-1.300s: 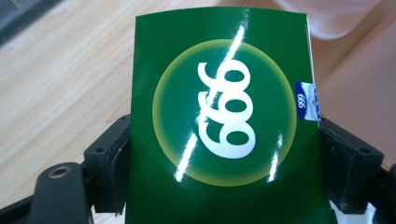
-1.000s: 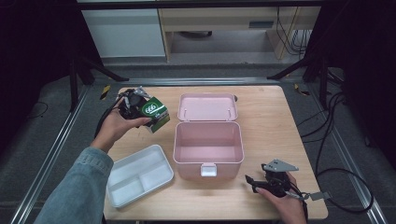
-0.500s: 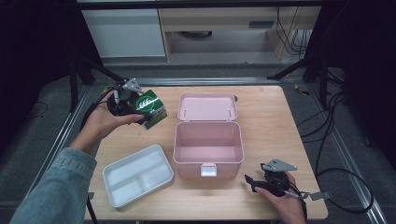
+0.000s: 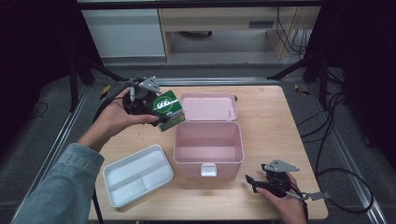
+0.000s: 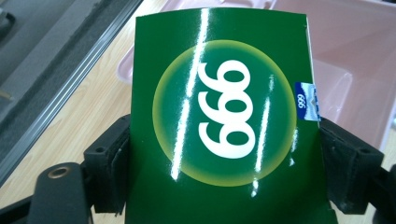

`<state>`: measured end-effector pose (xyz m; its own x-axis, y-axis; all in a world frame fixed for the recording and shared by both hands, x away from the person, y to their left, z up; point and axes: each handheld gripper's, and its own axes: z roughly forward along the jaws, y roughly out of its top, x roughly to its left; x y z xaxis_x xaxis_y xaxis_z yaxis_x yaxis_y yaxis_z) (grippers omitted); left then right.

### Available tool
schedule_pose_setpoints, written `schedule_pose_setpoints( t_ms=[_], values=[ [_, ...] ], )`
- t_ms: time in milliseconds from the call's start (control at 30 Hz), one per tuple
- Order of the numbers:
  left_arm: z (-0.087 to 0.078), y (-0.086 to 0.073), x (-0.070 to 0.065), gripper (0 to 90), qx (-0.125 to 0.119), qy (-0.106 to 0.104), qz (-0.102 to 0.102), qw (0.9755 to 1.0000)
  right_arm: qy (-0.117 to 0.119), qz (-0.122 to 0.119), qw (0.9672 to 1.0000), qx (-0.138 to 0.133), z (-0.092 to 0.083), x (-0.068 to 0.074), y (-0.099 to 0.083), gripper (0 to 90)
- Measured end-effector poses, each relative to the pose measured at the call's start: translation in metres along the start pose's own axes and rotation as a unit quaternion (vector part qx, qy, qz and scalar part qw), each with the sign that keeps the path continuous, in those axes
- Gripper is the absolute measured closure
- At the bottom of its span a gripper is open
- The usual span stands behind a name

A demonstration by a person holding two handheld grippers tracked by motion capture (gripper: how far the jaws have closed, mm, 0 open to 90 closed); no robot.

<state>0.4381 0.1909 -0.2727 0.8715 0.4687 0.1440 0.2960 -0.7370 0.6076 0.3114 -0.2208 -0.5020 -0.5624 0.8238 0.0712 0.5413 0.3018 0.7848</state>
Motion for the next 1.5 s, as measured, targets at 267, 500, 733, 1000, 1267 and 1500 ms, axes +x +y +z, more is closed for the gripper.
schedule_pose_setpoints(
  t_ms=[267, 500, 733, 1000, 1267, 1500],
  values=[
    [0.013, 0.021, -0.013, 17.7, 0.001, -0.021, 0.022, 0.9995, 0.005, 0.001, 1.0000, -0.007, 0.001, 0.002, 0.003, 20.9],
    [0.025, 0.044, -0.019, 17.7, 0.006, -0.037, 0.044, 0.9983, 0.002, 0.009, 0.9999, -0.013, -0.003, -0.003, 0.002, 21.0],
    [0.042, 0.068, -0.033, 17.7, 0.013, -0.057, 0.074, 0.9955, 0.002, 0.011, 0.9998, -0.014, -0.001, -0.006, 0.002, 21.2],
    [0.069, 0.089, -0.050, 17.7, 0.020, -0.083, 0.104, 0.9910, -0.010, 0.016, 0.9997, -0.016, -0.009, -0.008, -0.003, 21.2],
    [0.086, 0.099, -0.062, 17.8, 0.026, -0.103, 0.126, 0.9863, -0.018, 0.020, 0.9995, -0.017, -0.014, -0.010, -0.005, 21.2],
    [0.094, 0.106, -0.066, 17.7, 0.032, -0.114, 0.135, 0.9837, -0.021, 0.025, 0.9993, -0.020, -0.017, -0.012, -0.005, 21.2]
  ],
)
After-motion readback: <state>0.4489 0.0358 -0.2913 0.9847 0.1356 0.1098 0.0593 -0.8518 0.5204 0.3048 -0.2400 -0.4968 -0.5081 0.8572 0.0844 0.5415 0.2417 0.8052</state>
